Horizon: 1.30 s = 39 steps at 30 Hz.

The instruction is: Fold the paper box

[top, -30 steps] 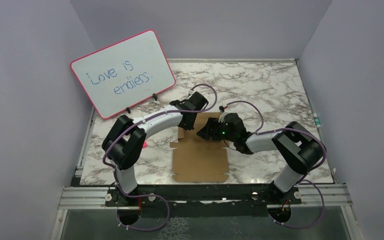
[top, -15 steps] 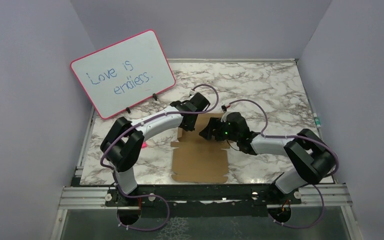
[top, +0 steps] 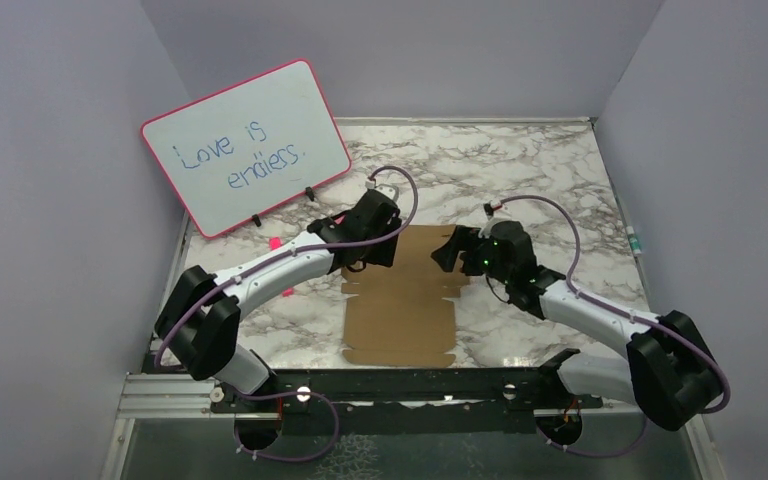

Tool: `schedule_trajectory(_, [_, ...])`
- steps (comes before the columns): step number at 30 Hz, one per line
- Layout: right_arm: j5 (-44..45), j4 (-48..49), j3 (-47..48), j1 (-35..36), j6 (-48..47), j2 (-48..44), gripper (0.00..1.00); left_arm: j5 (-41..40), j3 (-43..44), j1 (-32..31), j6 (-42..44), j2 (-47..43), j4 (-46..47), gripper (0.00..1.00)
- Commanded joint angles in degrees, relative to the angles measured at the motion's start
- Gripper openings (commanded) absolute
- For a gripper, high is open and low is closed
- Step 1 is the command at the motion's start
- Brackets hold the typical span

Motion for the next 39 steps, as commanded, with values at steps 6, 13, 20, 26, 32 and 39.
schedule_trajectory(6, [-2.27, -9.22, -3.98, -9.89, -0.39, -3.84, 0.86, 16.61, -7.14, 1.32, -3.01, 3.33, 16.22, 0.62])
schedule_trajectory(13, [-6.24, -6.89, -5.37, -14.54, -0.29, -0.27, 0.76, 22.0, -7.94, 2.53, -3.6, 8.83, 21.27, 0.62])
schedule_trajectory(20, [-9.93, -3.61, -4.31, -14.93, -0.53, 6.63, 0.58, 22.51, -8.76, 3.09, -3.5, 10.99, 22.76, 0.63])
schedule_trajectory(26, [-11.44, -2.27, -4.11, -14.99, -1.24, 8.98, 0.4, 23.38, -9.37, 3.09, -3.94, 13.18, 23.47, 0.63])
schedule_trajectory(32, [-12.44, -5.98, -1.34, -14.99, -4.15, 7.8, 0.08, 23.77, -9.56, 3.09, -4.63, 14.48, 23.99, 0.62])
schedule_trajectory(39, [-9.17, -15.31, 4.08, -14.72, -8.38, 5.15, 0.01, 24.58, -9.33, 3.09, -5.56, 15.68, 24.66, 0.63])
